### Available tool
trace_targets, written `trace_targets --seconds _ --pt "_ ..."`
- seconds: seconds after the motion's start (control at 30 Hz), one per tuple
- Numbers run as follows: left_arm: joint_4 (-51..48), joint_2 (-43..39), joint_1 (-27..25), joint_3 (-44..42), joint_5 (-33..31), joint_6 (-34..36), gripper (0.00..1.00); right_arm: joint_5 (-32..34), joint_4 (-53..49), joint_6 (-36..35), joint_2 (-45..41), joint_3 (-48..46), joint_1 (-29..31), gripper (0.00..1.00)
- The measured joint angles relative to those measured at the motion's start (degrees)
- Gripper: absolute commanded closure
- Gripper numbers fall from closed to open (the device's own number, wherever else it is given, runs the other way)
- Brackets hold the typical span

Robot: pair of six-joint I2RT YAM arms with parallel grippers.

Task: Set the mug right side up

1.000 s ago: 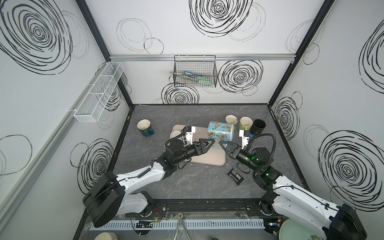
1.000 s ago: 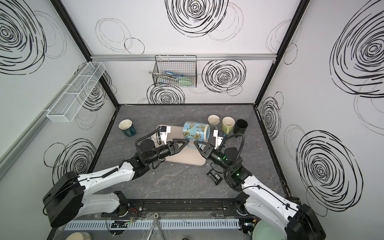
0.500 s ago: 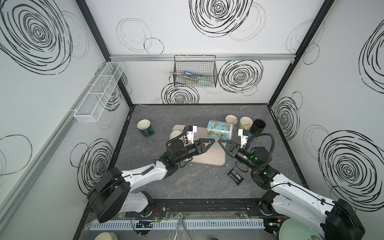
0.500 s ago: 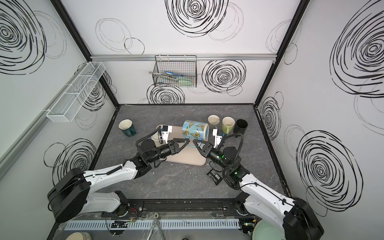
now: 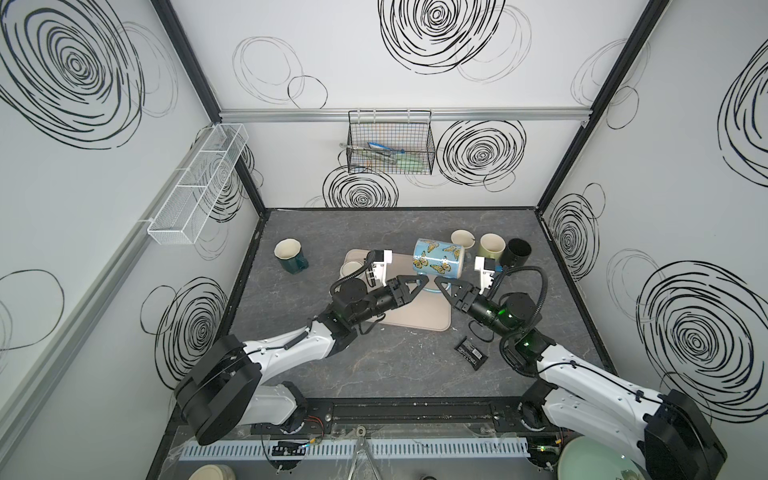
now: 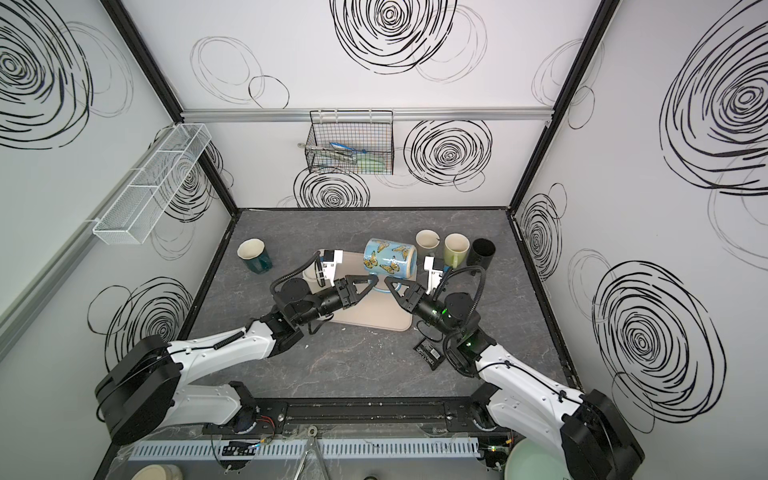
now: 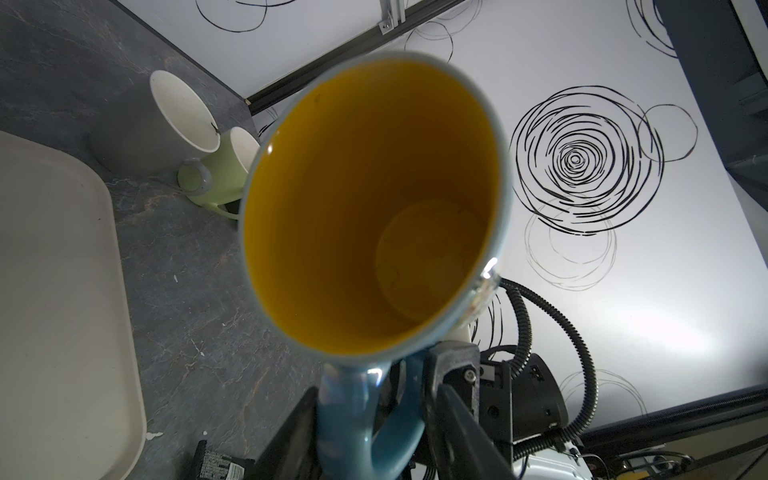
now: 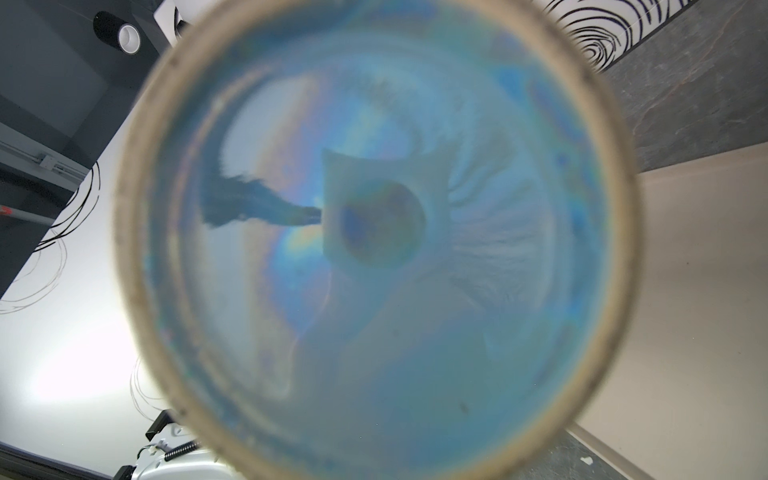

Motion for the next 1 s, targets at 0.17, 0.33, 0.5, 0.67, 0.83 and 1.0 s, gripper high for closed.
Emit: trace_targets --seconds 0.17,0.33,0.5,0.67,0.83,1.0 --pt "1.2 1.5 0.0 0.5 -0.1 -0.6 0.55 -0.7 1.2 0.3 1.4 0.1 0.0 1.0" --pt "1.9 3.6 0.0 1.0 0.0 -1.7 0.76 -1.5 1.0 0.2 2.4 0.7 0.5 1.0" --pt "2.9 3.8 0.0 1.5 -0.2 -3.7 0.86 -1.2 1.2 -0.7 2.2 0.9 0.5 1.0" --pt "3.1 3.8 0.0 1.7 -0.3 -3.5 0.92 -1.1 1.0 -1.0 2.2 1.2 0.5 1.0" --pt "3.4 3.9 0.0 2.4 -0.3 -3.1 1.0 -0.7 1.0 -1.5 2.1 1.8 0.5 1.0" --pt "4.7 4.3 0.0 2.4 -0.1 -3.0 1.0 -0.5 0.2 -2.2 1.6 2.0 0.5 1.0"
